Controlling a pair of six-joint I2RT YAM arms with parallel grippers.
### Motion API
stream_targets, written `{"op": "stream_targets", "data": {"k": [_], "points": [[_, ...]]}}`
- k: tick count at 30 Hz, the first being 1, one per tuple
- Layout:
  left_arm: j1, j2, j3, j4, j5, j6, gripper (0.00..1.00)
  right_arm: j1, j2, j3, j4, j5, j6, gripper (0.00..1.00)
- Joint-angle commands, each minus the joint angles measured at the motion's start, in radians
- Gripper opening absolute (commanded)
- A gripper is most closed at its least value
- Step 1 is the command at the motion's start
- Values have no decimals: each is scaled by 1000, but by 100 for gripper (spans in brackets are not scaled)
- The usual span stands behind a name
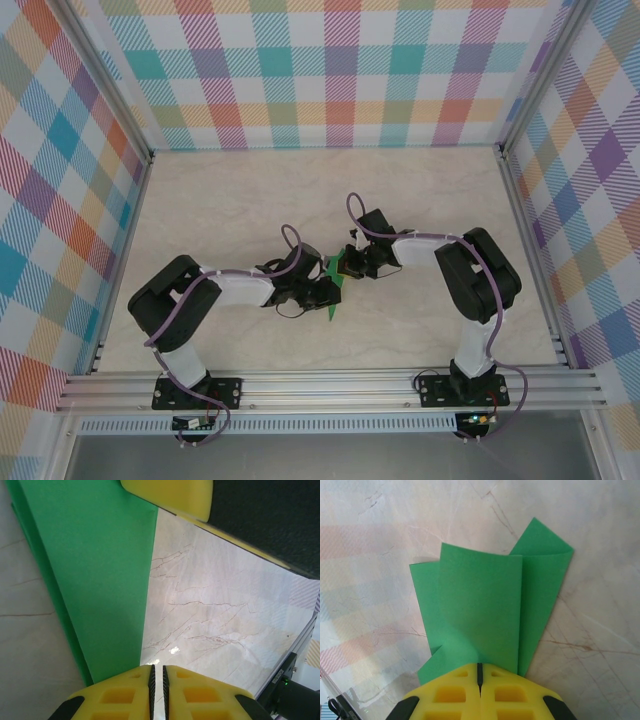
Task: Fold a paper plane with a square sheet of paper (fold left side to right side)
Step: Fold the wing for the fifth time at the center of the table.
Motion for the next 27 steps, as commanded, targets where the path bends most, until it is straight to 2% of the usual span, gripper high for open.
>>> {"op": "stream_targets", "data": {"k": [1,18,27], "points": [[-22,14,-25,-45,-10,-4,14,7,48,-15,-118,53,-22,0],[-33,-16,-98,-76,-21,-4,13,6,61,-6,-132,61,-24,0],[-78,-82,-159,-92,-12,-9,12,7,70,2,-138,61,-24,0]]}}
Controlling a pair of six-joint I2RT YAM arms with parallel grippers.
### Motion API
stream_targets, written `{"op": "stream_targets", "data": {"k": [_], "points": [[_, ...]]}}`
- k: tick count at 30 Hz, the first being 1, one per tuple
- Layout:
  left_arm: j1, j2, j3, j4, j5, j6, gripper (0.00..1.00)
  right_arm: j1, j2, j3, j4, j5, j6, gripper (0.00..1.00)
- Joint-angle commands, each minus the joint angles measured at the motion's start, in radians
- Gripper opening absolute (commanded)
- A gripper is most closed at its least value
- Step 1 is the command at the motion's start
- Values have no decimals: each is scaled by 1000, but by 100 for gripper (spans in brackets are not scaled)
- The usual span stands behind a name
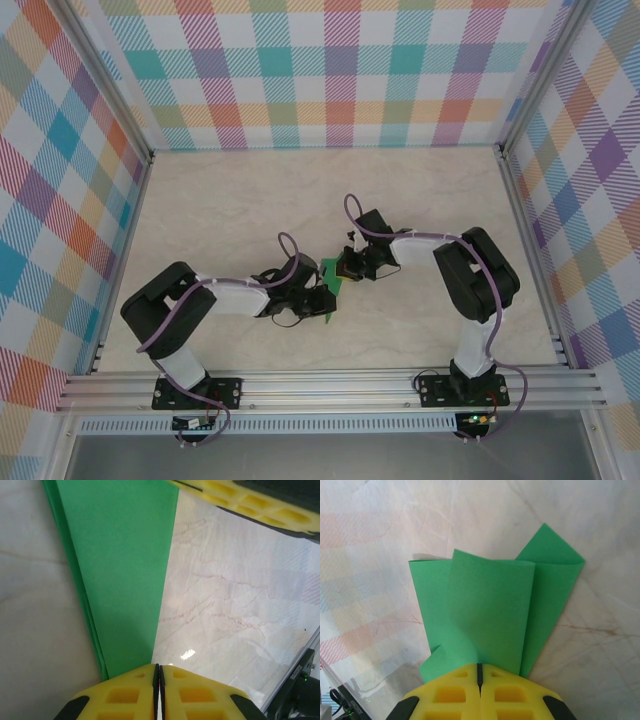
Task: Fold a paper plane with a square sheet of paper (fold left side to right side)
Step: Fold the wing for the fifth time at the center of the table.
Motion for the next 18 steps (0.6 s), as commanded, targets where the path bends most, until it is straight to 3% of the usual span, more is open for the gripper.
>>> {"op": "stream_targets", "data": {"k": [1,10,18], "points": [[-44,-30,-58,-147,45,-10,12,1,62,-16,-91,83,-17,0],[-44,-128,-90,-182,25,-21,12,1,71,-11,-91,79,-16,0],[-28,-270,45,-326,-21,55,15,1,72,-5,-96,72,-19,0]]}}
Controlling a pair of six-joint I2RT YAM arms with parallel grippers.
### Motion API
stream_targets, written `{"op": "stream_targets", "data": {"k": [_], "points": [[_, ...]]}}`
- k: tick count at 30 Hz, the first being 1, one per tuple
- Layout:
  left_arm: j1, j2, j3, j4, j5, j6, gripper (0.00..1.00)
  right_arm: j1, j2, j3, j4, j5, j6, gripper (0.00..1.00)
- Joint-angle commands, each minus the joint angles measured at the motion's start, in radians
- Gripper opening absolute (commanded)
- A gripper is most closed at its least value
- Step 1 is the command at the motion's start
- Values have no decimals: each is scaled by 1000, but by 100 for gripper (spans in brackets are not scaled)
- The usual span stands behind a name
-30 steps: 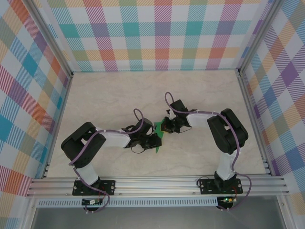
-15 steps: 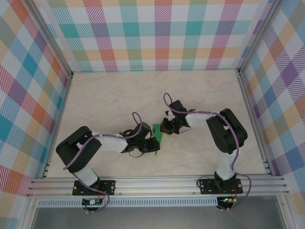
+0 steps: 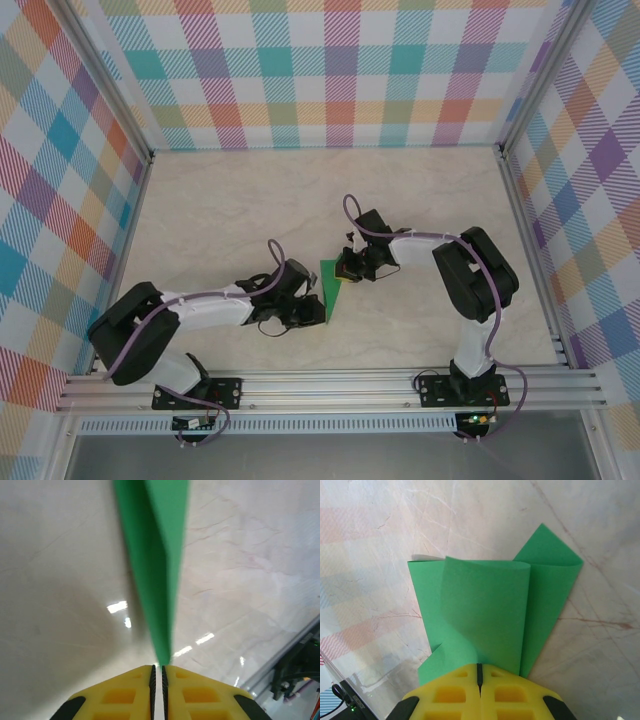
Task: Fold a paper plane with a square sheet of paper (fold left side to right side)
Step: Fold the wing for the fifth time at the center of the table.
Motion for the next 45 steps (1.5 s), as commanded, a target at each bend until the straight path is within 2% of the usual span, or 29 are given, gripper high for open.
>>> {"op": "stream_targets", "data": {"k": [1,6,14,21,34,45], "points": [[-6,-55,72,-59,1,43,16,0,65,-13,-82,88,-19,0],[-14,7,101,42,79,45,15,0,69,-7,-81,86,-19,0],[-15,163,106,103,91,39,13,0,73,-6,-90,90,-22,0],[-16,220,59,138,66,20,12,-1,71,-5,-98,95,-24,0],[-15,209,-41,159,52,-22,11,-1,81,10,-140,130,-35,0],[-38,112,-102,147,76,-34,11,0,96,24,-149,136,-40,0]]}}
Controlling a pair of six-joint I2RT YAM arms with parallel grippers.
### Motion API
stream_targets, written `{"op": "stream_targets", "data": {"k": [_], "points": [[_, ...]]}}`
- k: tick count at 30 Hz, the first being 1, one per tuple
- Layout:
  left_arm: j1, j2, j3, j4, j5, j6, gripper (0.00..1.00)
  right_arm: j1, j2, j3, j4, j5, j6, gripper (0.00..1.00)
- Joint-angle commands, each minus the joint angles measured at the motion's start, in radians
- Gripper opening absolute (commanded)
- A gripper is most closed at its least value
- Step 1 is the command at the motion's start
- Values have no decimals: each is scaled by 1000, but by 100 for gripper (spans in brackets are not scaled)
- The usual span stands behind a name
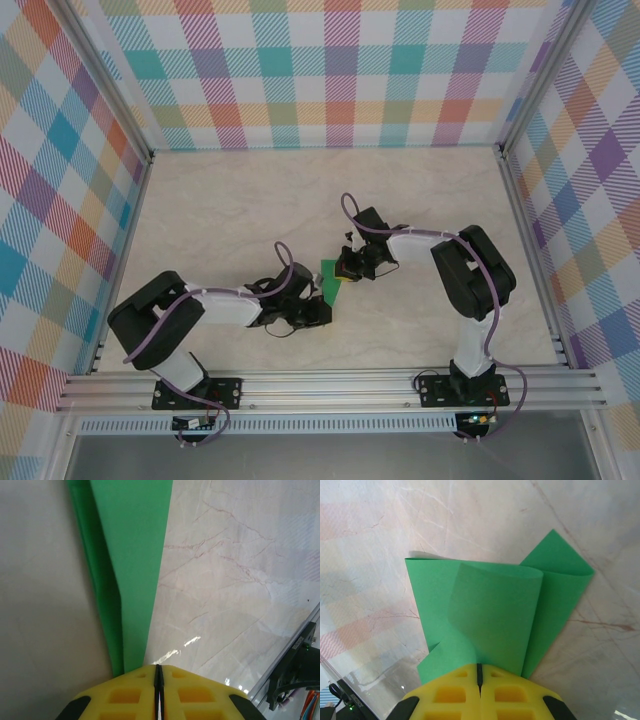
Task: Fold a paper plane with a square sheet of paper (fold left side to right side)
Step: Fold the wing for the fifth time at the center of the table.
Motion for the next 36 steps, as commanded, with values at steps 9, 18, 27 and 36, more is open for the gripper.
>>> {"op": "stream_targets", "data": {"k": [9,18,27,36], "points": [[-30,-115,-64,-144,-5,-20,11,0,67,-25,-64,112,-27,0],[78,-225,133,-307,11,97,15,0,57,-27,-45,95,-25,0],[91,33,228,-153,110,87,12,1,57,-24,-49,94,-26,0],[92,125,186,-174,21,100,11,2,32,-33,-4,82,-23,0]]}}
